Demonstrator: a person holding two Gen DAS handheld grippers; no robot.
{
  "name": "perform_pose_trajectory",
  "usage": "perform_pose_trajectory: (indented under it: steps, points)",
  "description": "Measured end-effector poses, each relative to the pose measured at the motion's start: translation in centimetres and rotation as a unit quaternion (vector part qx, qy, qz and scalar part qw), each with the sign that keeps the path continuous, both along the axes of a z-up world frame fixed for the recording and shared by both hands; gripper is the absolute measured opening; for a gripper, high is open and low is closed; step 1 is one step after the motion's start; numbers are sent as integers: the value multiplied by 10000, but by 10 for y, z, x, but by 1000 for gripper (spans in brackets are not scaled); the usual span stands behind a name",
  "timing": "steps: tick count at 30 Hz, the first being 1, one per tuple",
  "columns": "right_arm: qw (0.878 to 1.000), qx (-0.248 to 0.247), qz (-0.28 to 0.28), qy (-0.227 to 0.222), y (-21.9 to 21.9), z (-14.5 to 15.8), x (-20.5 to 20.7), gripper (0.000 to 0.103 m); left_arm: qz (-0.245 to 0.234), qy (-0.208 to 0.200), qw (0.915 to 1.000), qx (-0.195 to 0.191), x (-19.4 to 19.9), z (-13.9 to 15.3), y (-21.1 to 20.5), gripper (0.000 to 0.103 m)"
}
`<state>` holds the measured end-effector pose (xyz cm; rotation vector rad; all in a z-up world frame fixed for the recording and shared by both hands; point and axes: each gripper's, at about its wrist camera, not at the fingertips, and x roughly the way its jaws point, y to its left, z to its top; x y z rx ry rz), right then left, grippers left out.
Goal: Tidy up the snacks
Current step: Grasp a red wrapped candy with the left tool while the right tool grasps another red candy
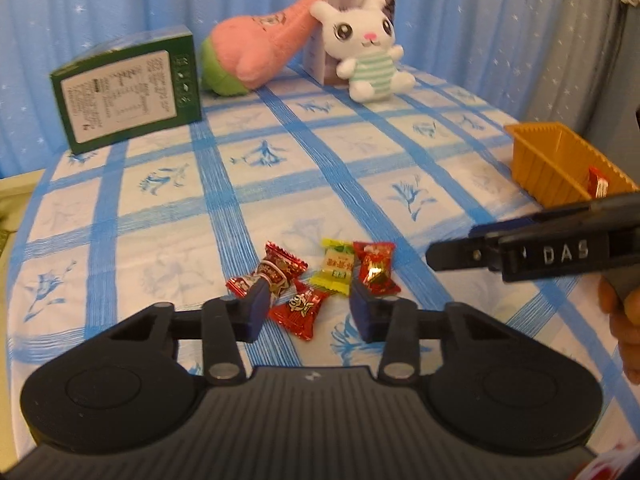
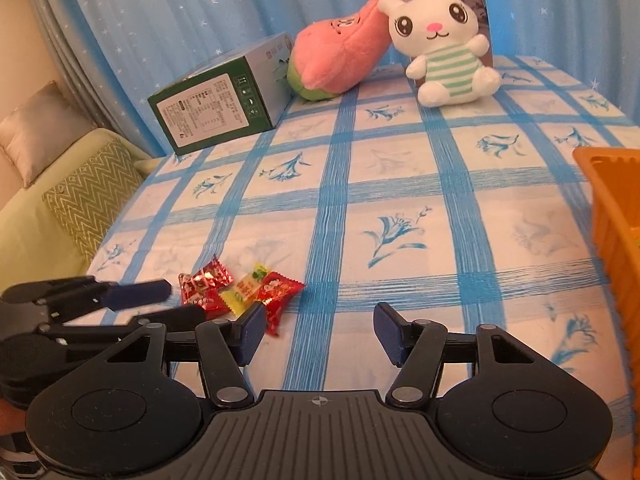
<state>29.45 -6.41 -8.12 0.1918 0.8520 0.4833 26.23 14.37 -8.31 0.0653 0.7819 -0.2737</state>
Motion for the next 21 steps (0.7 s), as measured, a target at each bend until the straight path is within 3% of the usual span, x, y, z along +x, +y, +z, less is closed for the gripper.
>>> perform_pose_trajectory:
  steps: [5, 9, 16, 21]
  points:
    - [10000, 27, 15, 24, 8, -5, 9, 59, -193, 81, 9998, -16, 11, -8, -2, 34]
    - [10000, -14, 59, 31, 14, -10, 15, 55, -256, 217, 9993, 148, 14, -14, -5, 18]
    - [9998, -49, 185, -61, 29, -14, 17, 39, 178, 303, 9994, 34, 10, -14, 9, 17]
    - [9997, 109, 194, -44, 37, -13, 20, 36, 323, 302, 9990, -44, 7, -14, 13, 17]
